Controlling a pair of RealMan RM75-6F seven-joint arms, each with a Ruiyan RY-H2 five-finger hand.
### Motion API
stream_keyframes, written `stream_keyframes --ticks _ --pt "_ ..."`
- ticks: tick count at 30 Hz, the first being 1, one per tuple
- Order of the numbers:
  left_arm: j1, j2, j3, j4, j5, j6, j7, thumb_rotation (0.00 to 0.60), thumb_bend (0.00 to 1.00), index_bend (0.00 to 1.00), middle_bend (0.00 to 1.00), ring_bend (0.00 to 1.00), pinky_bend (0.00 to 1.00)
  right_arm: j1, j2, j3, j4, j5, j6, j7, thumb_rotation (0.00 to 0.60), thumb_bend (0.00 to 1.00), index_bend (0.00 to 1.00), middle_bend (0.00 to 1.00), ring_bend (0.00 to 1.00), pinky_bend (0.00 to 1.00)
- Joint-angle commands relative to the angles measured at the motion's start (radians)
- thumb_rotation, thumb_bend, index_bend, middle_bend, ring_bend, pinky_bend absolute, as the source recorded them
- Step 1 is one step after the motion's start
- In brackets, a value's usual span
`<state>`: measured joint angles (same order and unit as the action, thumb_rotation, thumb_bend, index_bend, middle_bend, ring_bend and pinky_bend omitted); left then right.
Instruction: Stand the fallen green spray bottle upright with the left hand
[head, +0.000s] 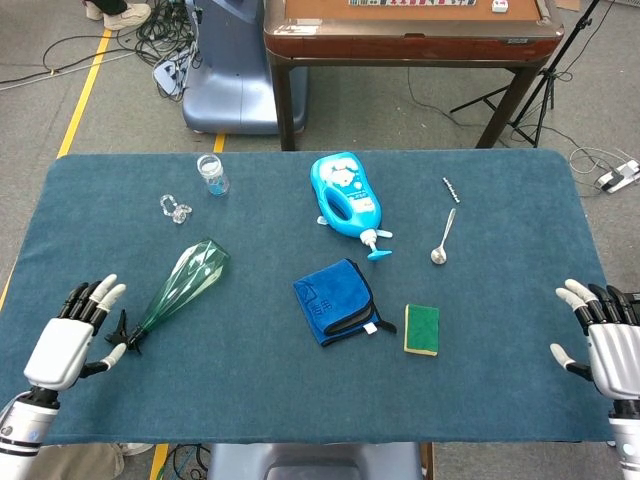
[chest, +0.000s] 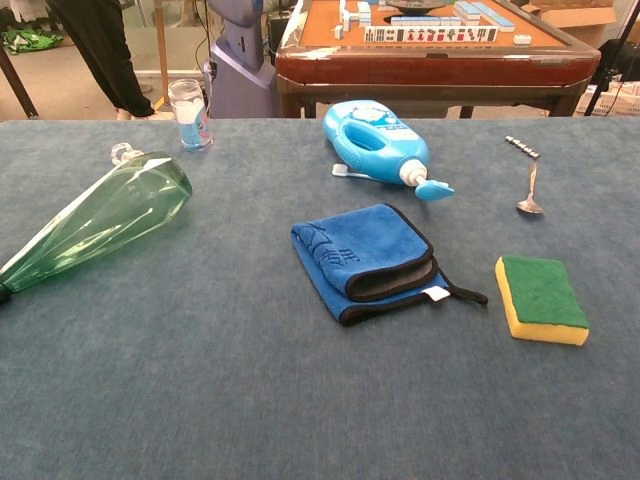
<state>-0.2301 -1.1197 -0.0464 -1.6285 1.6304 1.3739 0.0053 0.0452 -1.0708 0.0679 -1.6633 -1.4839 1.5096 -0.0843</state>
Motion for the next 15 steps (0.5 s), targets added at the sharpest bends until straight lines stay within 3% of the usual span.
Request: stream_keyframes --ticks 1,7,15 --pt "-0.044 0.013 0.001 0.003 0.039 -0.031 -0.050 0.600 0.31 0.10 0.00 0.00 0.00 -0.001 0.002 0.000 -0.003 -0.002 0.001 0.000 0.600 0.17 0.21 0.16 0.09 0.09" --pt "-0.133 0.031 -0.007 -0.001 0.103 -0.084 -0.157 0.600 0.30 0.17 0.05 0.00 0.00 -0.002 0.010 0.000 -0.012 -0.003 0.003 -0.005 0.600 0.17 0.21 0.16 0.09 0.09" --pt "-0.284 0.040 -0.019 -0.027 0.130 -0.245 -0.217 0.599 0.30 0.20 0.08 0.00 0.00 0.004 0.028 0.002 -0.026 -0.008 -0.004 -0.014 0.600 0.18 0.21 0.16 0.09 0.09"
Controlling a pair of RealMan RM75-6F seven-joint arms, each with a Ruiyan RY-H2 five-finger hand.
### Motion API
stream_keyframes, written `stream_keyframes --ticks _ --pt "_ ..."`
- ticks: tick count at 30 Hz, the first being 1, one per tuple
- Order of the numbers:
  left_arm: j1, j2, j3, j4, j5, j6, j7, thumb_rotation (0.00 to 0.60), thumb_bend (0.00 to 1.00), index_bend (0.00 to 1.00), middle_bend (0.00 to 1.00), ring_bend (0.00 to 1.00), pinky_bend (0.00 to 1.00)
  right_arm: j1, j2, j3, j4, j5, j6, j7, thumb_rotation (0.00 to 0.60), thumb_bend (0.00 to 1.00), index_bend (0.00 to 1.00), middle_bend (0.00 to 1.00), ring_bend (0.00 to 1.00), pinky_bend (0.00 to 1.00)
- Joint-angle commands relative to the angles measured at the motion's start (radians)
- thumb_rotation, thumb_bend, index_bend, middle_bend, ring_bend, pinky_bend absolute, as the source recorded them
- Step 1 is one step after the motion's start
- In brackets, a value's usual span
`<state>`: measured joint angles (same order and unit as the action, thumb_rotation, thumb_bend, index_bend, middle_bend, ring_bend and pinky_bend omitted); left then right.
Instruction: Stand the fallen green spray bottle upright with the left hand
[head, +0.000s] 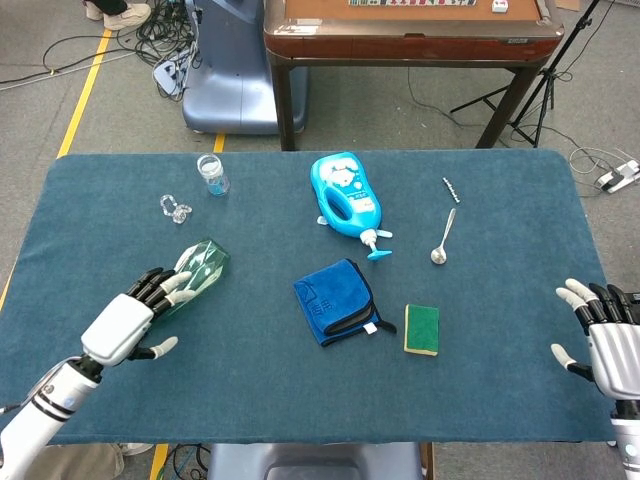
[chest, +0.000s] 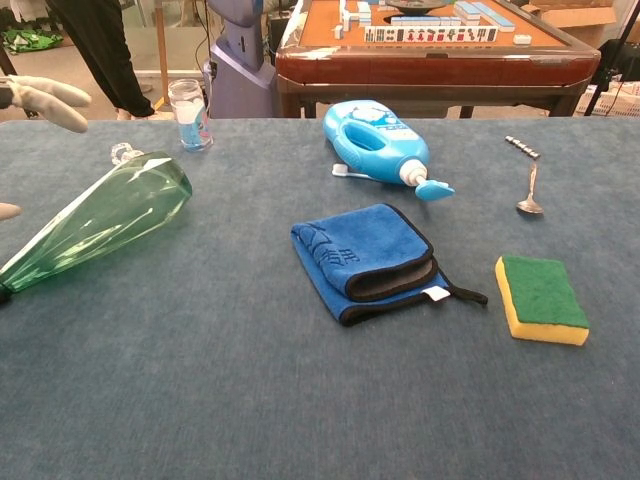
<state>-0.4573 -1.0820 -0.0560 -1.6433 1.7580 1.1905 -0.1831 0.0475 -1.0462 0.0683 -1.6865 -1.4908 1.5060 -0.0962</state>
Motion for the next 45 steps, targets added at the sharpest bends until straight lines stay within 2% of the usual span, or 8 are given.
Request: stream_keyframes --ticks 1,5,8,10,16,26,38,45 --pt "-0.074 0.002 -0.014 -0.014 -0.005 -0.083 -0.040 0.586 0.30 0.20 0.09 0.00 0.00 0.003 0.007 0.003 -0.005 -0.001 -0.001 -0.004 0.600 0.18 0.21 0.16 0.09 0.09" --pt "-0.144 -0.001 -0.029 -0.020 -0.026 -0.165 -0.069 0.493 0.30 0.21 0.09 0.00 0.00 0.007 0.020 0.008 -0.015 -0.002 -0.001 -0.010 0.600 0.18 0.21 0.16 0.09 0.09" --pt "-0.198 -0.010 -0.036 -0.015 -0.056 -0.240 -0.093 0.376 0.30 0.21 0.09 0.00 0.00 0.009 0.027 0.012 -0.023 -0.002 0.001 -0.015 0.600 0.18 0.21 0.16 0.09 0.09" --pt "-0.231 -0.028 -0.042 0.003 -0.072 -0.279 -0.098 0.356 0.30 0.21 0.09 0.00 0.00 0.010 0.029 0.013 -0.027 -0.003 0.001 -0.017 0.600 0.18 0.21 0.16 0.09 0.09" --pt "-0.301 -0.091 -0.063 0.060 -0.171 -0.393 -0.039 0.349 0.30 0.22 0.09 0.00 0.00 0.006 0.031 0.009 -0.033 0.001 -0.001 -0.018 0.600 0.18 0.21 0.16 0.09 0.09" --pt "-0.379 -0.187 -0.096 0.154 -0.420 -0.526 0.204 0.322 0.29 0.23 0.11 0.00 0.00 -0.001 0.030 0.006 -0.022 0.010 0.001 -0.004 0.600 0.18 0.21 0.16 0.09 0.09" --pt "-0.434 -0.254 -0.083 0.275 -0.725 -0.561 0.422 0.261 0.28 0.24 0.14 0.00 0.00 -0.011 0.025 0.004 -0.004 0.016 0.009 0.016 0.600 0.18 0.21 0.16 0.09 0.09" --pt "-0.474 -0.282 -0.064 0.355 -0.900 -0.556 0.538 0.259 0.28 0.25 0.15 0.00 0.00 -0.013 0.026 0.005 0.000 0.021 0.008 0.022 0.600 0.18 0.21 0.16 0.09 0.09"
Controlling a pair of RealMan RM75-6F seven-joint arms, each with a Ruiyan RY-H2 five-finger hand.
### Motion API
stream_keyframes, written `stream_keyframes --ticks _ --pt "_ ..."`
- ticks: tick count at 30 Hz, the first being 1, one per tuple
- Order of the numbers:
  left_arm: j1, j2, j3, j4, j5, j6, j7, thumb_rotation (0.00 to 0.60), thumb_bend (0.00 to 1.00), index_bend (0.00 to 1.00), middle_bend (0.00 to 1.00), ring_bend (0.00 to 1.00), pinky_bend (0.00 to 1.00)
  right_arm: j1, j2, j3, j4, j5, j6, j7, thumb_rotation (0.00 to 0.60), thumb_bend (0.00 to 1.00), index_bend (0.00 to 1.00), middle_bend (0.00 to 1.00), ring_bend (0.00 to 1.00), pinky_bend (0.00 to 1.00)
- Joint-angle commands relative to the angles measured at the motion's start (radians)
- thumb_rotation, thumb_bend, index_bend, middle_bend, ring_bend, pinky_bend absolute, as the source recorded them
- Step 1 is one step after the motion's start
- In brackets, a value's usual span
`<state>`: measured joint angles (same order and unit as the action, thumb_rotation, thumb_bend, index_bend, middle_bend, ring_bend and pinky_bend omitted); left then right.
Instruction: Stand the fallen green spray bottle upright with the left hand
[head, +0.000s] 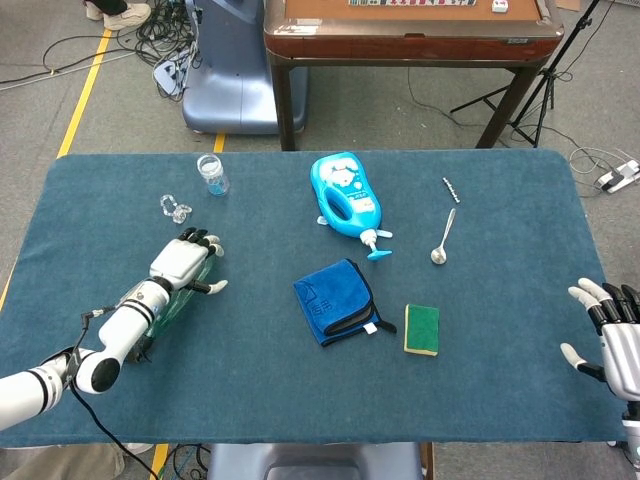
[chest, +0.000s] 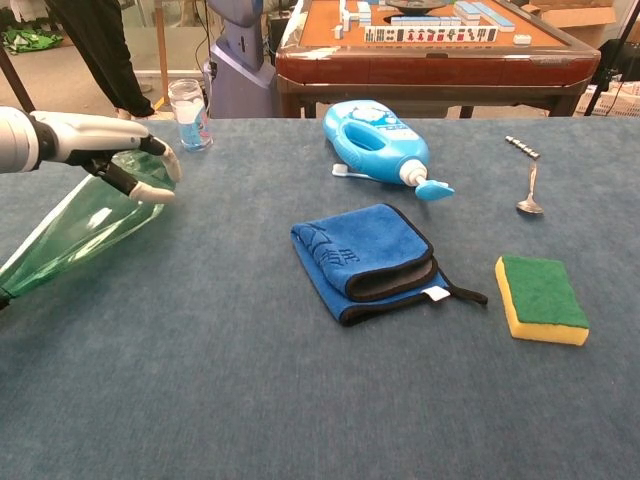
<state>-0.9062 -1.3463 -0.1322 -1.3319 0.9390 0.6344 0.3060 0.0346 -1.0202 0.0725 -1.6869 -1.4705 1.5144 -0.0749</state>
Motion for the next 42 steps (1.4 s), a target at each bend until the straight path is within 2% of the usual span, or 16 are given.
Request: stream_keyframes --ticks 1,11,15,23,26,28,29,30,33,35,36,42 --pt "-0.030 -0.020 0.015 0.054 -0.105 0.002 0.062 0.259 0.28 0.25 0.16 0.00 0.00 0.000 0.000 0.001 0.001 0.001 0.000 0.001 0.600 0.18 0.21 0.16 0.09 0.09" --pt "-0.061 -0.007 0.069 0.136 -0.348 0.013 0.182 0.261 0.28 0.26 0.16 0.00 0.00 0.007 0.001 0.003 -0.004 -0.002 -0.009 -0.003 0.600 0.18 0.21 0.16 0.09 0.09" --pt "-0.055 0.014 0.094 0.162 -0.407 0.006 0.200 0.261 0.28 0.26 0.17 0.00 0.00 0.007 0.000 0.002 -0.007 -0.005 -0.008 -0.006 0.600 0.18 0.21 0.16 0.09 0.09" --pt "-0.028 0.077 0.135 0.141 -0.412 -0.016 0.194 0.263 0.28 0.27 0.17 0.00 0.00 0.009 -0.004 0.001 -0.010 -0.011 -0.007 -0.009 0.600 0.18 0.21 0.16 0.09 0.09" --pt "0.006 0.108 0.117 0.092 -0.315 0.016 0.131 0.261 0.28 0.27 0.17 0.00 0.00 0.011 -0.006 0.002 -0.011 -0.018 -0.005 -0.009 0.600 0.18 0.21 0.17 0.09 0.09" --pt "0.040 0.131 0.107 0.058 -0.193 0.046 0.068 0.268 0.28 0.25 0.17 0.00 0.00 0.011 -0.007 0.002 -0.011 -0.019 -0.006 -0.009 0.600 0.18 0.21 0.16 0.09 0.09" --pt "0.060 0.142 0.099 0.041 -0.122 0.064 0.022 0.290 0.28 0.23 0.17 0.00 0.00 0.012 -0.007 0.002 -0.011 -0.019 -0.006 -0.009 0.600 0.18 0.21 0.16 0.09 0.09" --pt "0.074 0.151 0.095 0.027 -0.069 0.074 -0.013 0.330 0.28 0.22 0.17 0.00 0.00 0.012 -0.008 0.001 -0.011 -0.020 -0.007 -0.009 0.600 0.18 0.21 0.16 0.09 0.09" --pt "0.113 0.174 0.096 0.001 0.115 0.130 -0.115 0.525 0.28 0.18 0.15 0.00 0.00 0.014 -0.010 0.000 -0.009 -0.022 -0.009 -0.007 0.600 0.18 0.21 0.16 0.09 0.09" --pt "0.135 0.184 0.100 -0.007 0.232 0.178 -0.189 0.584 0.28 0.16 0.13 0.00 0.00 0.014 -0.011 0.000 -0.008 -0.023 -0.010 -0.006 0.600 0.18 0.21 0.16 0.09 0.09" --pt "0.141 0.188 0.104 -0.010 0.279 0.197 -0.220 0.600 0.28 0.15 0.13 0.00 0.00 0.015 -0.011 0.000 -0.008 -0.023 -0.010 -0.005 0.600 0.18 0.21 0.16 0.09 0.09" --pt "0.160 0.223 0.150 -0.023 0.520 0.290 -0.339 0.600 0.28 0.12 0.11 0.00 0.00 0.014 -0.009 0.000 -0.006 -0.022 -0.009 -0.004 0.600 0.18 0.21 0.16 0.09 0.09"
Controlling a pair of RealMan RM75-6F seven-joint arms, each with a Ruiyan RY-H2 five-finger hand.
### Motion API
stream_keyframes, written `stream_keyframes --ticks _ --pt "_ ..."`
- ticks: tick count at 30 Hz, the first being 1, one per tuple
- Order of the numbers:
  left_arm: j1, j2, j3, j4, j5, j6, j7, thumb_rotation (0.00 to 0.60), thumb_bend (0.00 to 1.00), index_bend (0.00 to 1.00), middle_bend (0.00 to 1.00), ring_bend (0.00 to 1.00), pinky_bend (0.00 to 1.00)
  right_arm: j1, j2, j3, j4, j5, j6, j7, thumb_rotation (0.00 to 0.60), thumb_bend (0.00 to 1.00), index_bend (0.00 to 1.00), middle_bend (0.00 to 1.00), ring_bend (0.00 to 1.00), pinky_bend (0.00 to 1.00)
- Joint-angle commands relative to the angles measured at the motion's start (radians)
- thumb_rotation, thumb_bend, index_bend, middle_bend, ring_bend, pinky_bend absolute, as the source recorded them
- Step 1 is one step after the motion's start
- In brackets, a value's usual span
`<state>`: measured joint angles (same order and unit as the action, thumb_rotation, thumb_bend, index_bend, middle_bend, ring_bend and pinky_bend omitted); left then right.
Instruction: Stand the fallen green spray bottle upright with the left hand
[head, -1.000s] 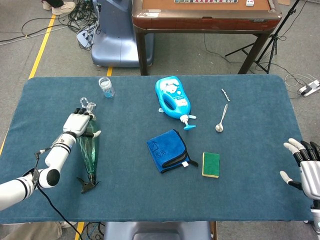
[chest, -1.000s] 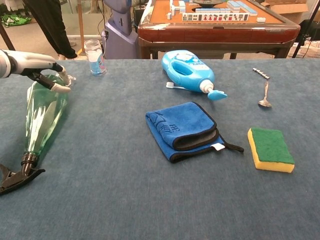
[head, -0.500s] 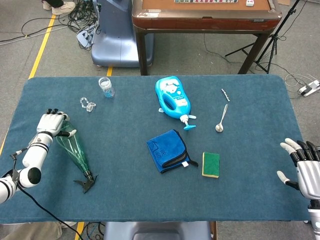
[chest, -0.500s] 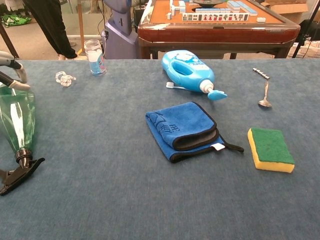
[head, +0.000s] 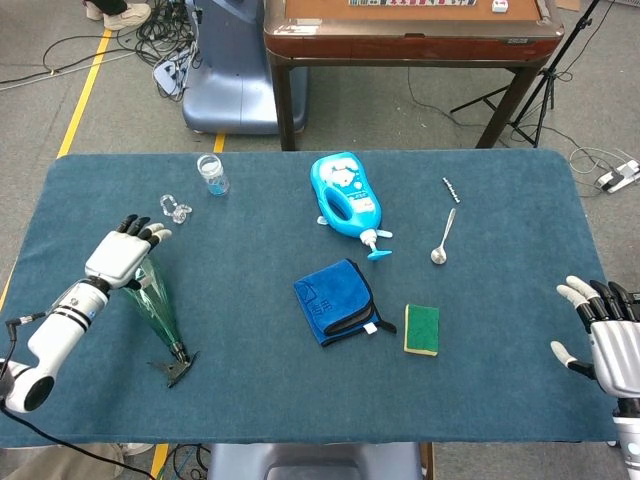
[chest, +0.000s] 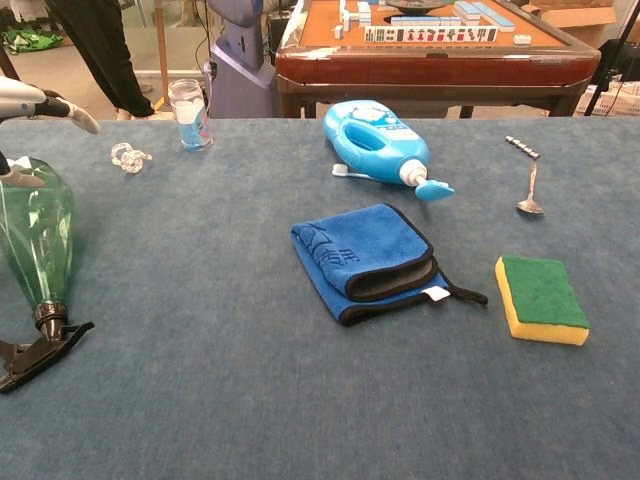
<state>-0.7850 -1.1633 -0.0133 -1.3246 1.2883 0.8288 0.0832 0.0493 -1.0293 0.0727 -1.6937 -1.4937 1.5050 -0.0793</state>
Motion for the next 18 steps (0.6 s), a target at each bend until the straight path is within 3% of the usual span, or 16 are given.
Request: stream_keyframes --ticks 1,8,18 --pt "0.041 0.045 0.039 -0.033 0.200 0.107 -0.128 0.600 0.28 0.12 0.11 0.00 0.00 -0.001 0.000 0.000 0.001 0.002 0.000 0.001 0.600 0.18 0.21 0.16 0.09 0.09" --pt "0.051 0.059 0.097 -0.033 0.374 0.183 -0.136 0.600 0.28 0.10 0.09 0.00 0.00 0.001 -0.004 -0.002 0.008 0.005 -0.008 0.008 0.600 0.18 0.21 0.16 0.09 0.09" --pt "0.062 0.053 0.151 -0.017 0.497 0.207 -0.014 0.600 0.28 0.03 0.02 0.00 0.00 0.004 -0.005 -0.003 0.012 0.008 -0.016 0.011 0.600 0.18 0.21 0.16 0.09 0.09"
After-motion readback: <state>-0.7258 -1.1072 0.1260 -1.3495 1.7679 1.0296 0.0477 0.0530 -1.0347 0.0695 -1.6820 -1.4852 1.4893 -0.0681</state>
